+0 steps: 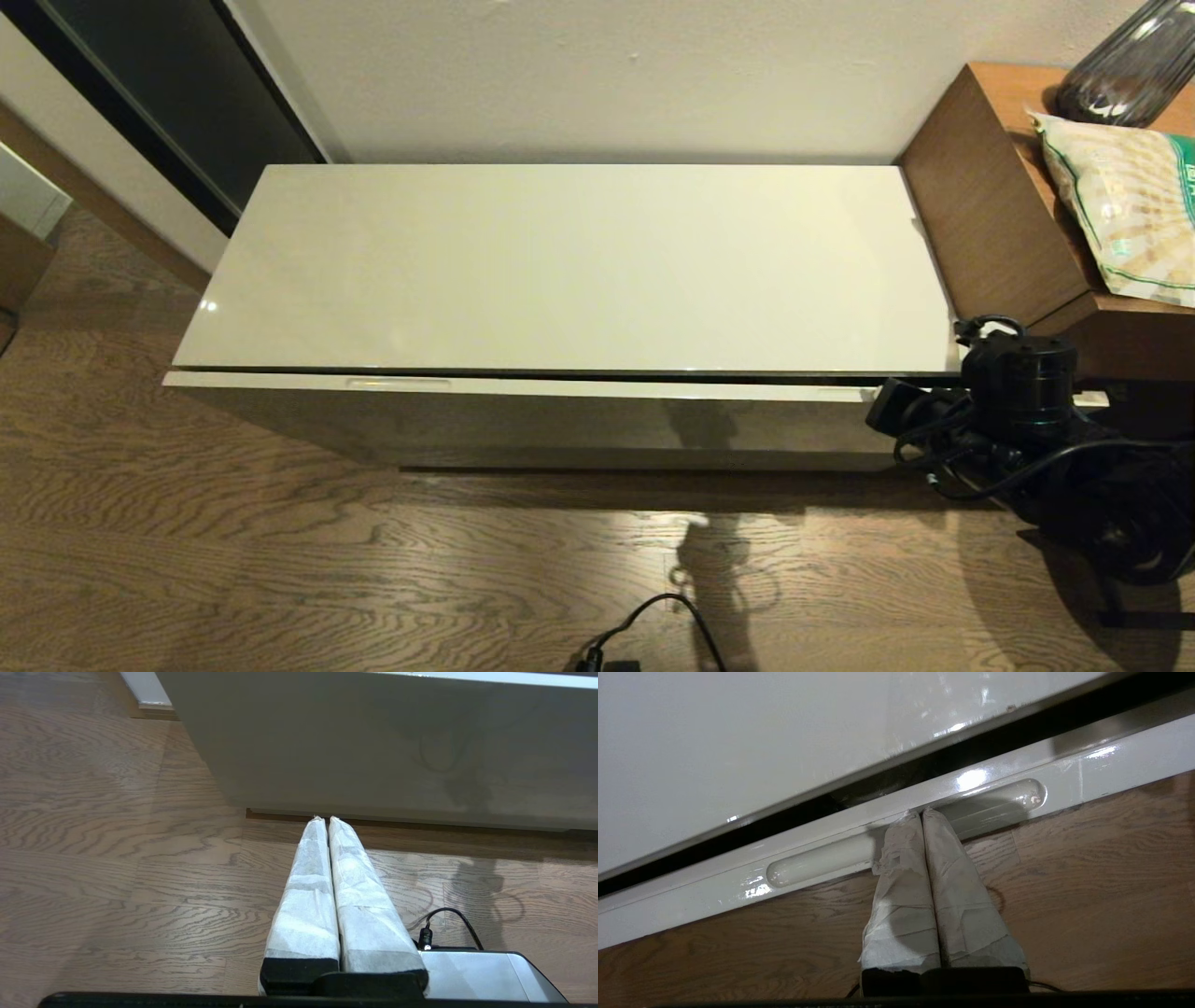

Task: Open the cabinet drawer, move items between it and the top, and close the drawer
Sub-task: Open the drawer

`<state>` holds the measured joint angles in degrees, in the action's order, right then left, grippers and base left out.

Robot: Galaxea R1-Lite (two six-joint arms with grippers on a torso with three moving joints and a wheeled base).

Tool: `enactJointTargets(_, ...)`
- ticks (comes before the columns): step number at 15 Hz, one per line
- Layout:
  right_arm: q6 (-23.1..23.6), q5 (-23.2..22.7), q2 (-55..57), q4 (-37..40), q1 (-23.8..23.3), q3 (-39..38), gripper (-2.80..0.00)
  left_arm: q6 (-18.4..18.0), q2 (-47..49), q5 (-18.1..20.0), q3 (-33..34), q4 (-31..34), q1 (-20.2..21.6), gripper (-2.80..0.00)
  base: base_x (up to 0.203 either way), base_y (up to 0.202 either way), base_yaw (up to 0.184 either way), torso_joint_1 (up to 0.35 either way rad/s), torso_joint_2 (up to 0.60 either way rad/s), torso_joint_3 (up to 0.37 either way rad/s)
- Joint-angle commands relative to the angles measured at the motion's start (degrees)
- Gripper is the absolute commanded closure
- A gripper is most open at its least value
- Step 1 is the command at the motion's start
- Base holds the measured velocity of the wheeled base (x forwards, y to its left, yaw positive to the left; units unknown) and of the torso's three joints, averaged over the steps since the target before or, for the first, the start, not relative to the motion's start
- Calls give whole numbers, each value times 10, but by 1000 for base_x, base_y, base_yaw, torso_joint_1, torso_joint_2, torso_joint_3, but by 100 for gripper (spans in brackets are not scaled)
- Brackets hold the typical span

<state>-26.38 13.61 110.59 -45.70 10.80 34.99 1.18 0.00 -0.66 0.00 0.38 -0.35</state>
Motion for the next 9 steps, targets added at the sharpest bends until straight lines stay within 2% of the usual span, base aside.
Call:
enactJointTargets(1, -2, -1, -39, 37, 0, -27, 0, 0, -1, 0, 0, 1, 0, 0, 0, 0, 0, 0, 0, 0)
enactJointTargets(7, -4, -12, -229, 124, 1, -156, 0, 0, -1, 0, 0, 1, 0, 0, 0, 0, 0, 0, 0, 0)
enactJointTargets(9, -6, -9, -322, 183, 1, -184, 0, 0, -1, 0, 0, 1, 0, 0, 0, 0, 0, 0, 0, 0)
